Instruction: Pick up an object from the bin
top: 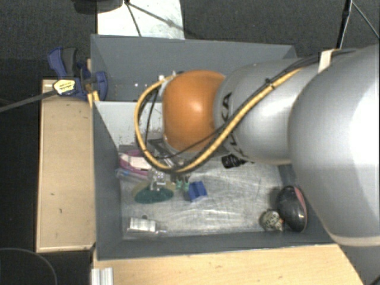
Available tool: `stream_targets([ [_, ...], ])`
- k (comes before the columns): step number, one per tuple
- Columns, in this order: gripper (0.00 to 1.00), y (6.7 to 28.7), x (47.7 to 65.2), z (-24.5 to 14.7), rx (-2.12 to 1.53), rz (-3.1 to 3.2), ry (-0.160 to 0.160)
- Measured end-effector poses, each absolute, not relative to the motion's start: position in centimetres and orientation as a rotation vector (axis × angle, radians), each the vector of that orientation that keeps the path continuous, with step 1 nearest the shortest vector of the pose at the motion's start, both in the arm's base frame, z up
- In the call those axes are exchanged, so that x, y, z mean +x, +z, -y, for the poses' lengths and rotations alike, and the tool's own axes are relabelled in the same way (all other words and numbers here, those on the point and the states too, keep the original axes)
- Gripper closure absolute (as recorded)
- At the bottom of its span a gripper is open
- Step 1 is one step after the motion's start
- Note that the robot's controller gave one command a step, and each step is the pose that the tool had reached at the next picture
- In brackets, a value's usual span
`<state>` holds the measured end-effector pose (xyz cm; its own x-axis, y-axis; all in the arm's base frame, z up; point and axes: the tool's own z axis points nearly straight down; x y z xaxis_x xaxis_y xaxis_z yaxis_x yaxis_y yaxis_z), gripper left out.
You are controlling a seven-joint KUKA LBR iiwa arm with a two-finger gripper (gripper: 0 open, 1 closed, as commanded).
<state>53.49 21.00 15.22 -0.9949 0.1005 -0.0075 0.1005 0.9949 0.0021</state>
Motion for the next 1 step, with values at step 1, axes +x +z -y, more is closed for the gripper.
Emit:
stream_targets([
  [1, 1.0, 21.99, 53.53, -20.43, 0.115, -3.131, 0.005],
])
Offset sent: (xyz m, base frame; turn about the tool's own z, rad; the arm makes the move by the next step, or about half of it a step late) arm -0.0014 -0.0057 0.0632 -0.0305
